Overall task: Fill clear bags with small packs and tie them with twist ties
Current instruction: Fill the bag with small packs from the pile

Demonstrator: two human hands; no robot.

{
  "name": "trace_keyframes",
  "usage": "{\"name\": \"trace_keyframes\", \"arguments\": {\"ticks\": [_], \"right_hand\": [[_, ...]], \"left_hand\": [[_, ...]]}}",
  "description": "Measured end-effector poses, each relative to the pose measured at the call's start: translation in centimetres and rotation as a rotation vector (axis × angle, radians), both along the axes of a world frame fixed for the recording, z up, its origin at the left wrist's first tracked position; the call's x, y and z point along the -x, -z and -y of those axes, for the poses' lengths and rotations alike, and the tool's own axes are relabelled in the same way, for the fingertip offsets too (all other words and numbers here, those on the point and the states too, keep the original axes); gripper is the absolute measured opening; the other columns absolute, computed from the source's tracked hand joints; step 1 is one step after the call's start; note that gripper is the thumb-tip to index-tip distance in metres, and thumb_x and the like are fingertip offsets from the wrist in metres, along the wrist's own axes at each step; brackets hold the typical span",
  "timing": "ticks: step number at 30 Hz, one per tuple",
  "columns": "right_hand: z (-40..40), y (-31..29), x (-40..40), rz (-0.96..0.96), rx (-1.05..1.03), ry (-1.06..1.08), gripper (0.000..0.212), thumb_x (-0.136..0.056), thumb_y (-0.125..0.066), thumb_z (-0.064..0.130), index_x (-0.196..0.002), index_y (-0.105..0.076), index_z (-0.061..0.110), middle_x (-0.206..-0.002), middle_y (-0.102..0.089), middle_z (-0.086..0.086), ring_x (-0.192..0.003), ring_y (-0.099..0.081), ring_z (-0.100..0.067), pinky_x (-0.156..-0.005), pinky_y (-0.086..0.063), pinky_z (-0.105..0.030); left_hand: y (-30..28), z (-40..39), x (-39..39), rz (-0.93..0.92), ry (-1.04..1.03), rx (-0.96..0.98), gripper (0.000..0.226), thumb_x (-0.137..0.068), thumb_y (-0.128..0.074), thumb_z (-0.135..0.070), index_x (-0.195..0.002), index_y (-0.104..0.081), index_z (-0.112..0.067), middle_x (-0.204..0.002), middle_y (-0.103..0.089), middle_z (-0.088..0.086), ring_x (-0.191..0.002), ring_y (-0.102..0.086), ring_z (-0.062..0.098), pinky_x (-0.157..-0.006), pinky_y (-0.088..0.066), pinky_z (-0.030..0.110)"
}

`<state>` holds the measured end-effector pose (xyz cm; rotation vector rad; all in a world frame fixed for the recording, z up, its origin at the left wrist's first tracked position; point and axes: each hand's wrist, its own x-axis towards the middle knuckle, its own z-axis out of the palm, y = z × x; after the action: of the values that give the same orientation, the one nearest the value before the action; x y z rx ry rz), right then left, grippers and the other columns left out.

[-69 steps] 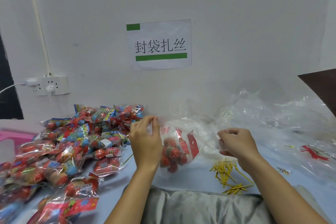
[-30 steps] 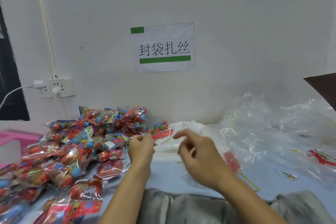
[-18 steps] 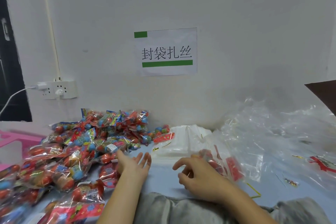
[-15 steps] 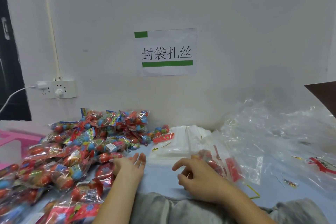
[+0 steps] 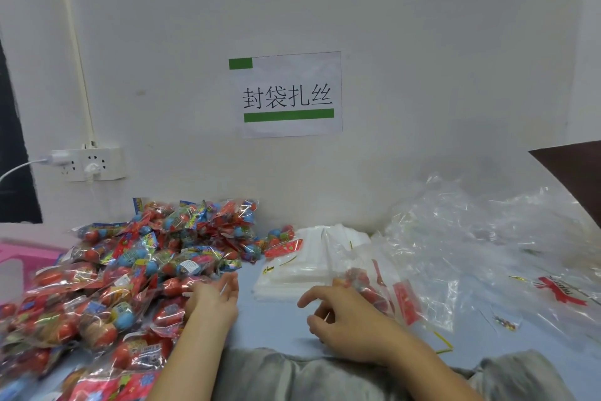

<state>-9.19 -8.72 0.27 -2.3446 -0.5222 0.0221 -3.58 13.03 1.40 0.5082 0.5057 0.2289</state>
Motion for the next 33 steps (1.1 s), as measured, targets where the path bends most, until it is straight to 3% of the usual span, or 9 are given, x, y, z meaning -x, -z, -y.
{"name": "trace_keyframes", "arguments": {"ticks": [4, 7, 10, 14, 18, 21, 24, 29, 33], "right_hand": [[-0.1, 0.0, -0.1, -0.004, 0.0, 0.015, 0.025, -0.097, -0.052, 0.032, -0.119, -0.057, 0.041, -0.096, -0.068, 0.008, -0.094, -0.054, 0.004, -0.082, -0.043, -0.017], [0.0, 0.1, -0.4, 0.007, -0.049, 0.057, 0.019, -0.097, -0.052, 0.029, -0.112, -0.059, 0.039, -0.093, -0.072, 0.003, -0.091, -0.063, -0.001, -0.079, -0.047, -0.016], [-0.2, 0.2, -1.0, -0.034, -0.218, 0.133, 0.024, -0.1, -0.046, 0.02, -0.115, -0.064, 0.022, -0.092, -0.072, 0.003, -0.078, -0.073, -0.003, -0.067, -0.053, -0.013], [-0.5, -0.9, -1.5, -0.252, -0.805, 0.313, 0.028, -0.108, -0.039, 0.028, -0.119, -0.058, 0.01, -0.105, -0.072, -0.012, -0.083, -0.077, -0.021, -0.075, -0.06, -0.032], [0.9, -2.6, -1.0, -0.405, -1.304, 0.158, 0.039, -0.102, -0.05, 0.043, -0.119, -0.059, 0.01, -0.107, -0.076, -0.017, -0.088, -0.076, -0.03, -0.07, -0.059, -0.038], [1.1, -3.0, -0.7, -0.234, -1.266, 0.282, 0.025, -0.101, -0.058, 0.022, -0.119, -0.062, 0.005, -0.095, -0.077, -0.017, -0.081, -0.076, -0.033, -0.069, -0.057, -0.039], [1.0, -3.1, -0.6, -0.116, -1.225, 0.4, 0.013, -0.102, -0.056, 0.011, -0.114, -0.058, 0.007, -0.088, -0.076, -0.019, -0.076, -0.077, -0.03, -0.065, -0.058, -0.033], [1.1, -2.6, -0.7, -0.202, -1.088, 0.245, 0.012, -0.096, -0.062, 0.003, -0.104, -0.057, 0.009, -0.084, -0.075, -0.02, -0.07, -0.063, -0.033, -0.055, -0.041, -0.032], [0.5, -1.6, -0.7, -0.314, -0.856, 0.045, 0.029, -0.079, -0.078, 0.015, -0.103, -0.064, 0.007, -0.097, -0.078, -0.009, -0.094, -0.076, -0.031, -0.08, -0.054, -0.033]], "left_hand": [[-0.6, 1.5, 0.0, -0.013, 0.007, -0.209, 0.022, -0.102, -0.032, 0.003, -0.112, -0.051, 0.007, -0.086, -0.06, 0.017, -0.067, -0.057, 0.02, -0.037, -0.048, 0.017], [-1.2, 3.0, 0.5, 0.017, 0.046, -0.39, 0.025, -0.103, -0.044, -0.007, -0.087, -0.058, 0.005, -0.078, -0.062, 0.014, -0.063, -0.059, 0.019, -0.039, -0.048, 0.018], [-1.8, 5.0, 1.4, 0.115, 0.142, -0.609, 0.034, -0.104, -0.045, -0.019, -0.083, -0.063, 0.0, -0.067, -0.065, 0.01, -0.053, -0.059, 0.017, -0.046, -0.046, 0.022], [-2.8, 7.3, 2.7, 0.32, 0.35, -0.812, 0.034, -0.101, -0.042, -0.015, -0.08, -0.063, 0.001, -0.055, -0.063, 0.01, -0.043, -0.056, 0.019, -0.041, -0.042, 0.023], [-2.8, 8.1, 3.5, 0.443, 0.653, -0.938, 0.035, -0.094, -0.04, -0.013, -0.072, -0.066, -0.004, -0.065, -0.066, 0.017, -0.051, -0.058, 0.024, -0.05, -0.043, 0.027], [-2.1, 8.0, 3.5, 0.412, 0.764, -1.106, 0.039, -0.096, -0.041, -0.015, -0.07, -0.069, -0.007, -0.065, -0.065, 0.016, -0.049, -0.054, 0.022, -0.05, -0.043, 0.026], [-1.8, 7.4, 3.0, 0.353, 0.723, -1.208, 0.028, -0.097, -0.052, -0.025, -0.086, -0.069, -0.005, -0.067, -0.066, 0.009, -0.048, -0.05, 0.019, -0.048, -0.041, 0.025], [-1.7, 6.9, 2.1, 0.377, 0.566, -0.907, 0.037, -0.091, -0.062, -0.049, -0.113, -0.067, -0.019, -0.09, -0.073, 0.004, -0.071, -0.07, 0.02, -0.061, -0.055, 0.032], [-1.5, 6.7, 1.6, 0.371, 0.397, -0.869, 0.028, -0.09, -0.067, -0.028, -0.106, -0.062, -0.005, -0.078, -0.068, 0.009, -0.069, -0.061, 0.025, -0.065, -0.05, 0.04]]}}
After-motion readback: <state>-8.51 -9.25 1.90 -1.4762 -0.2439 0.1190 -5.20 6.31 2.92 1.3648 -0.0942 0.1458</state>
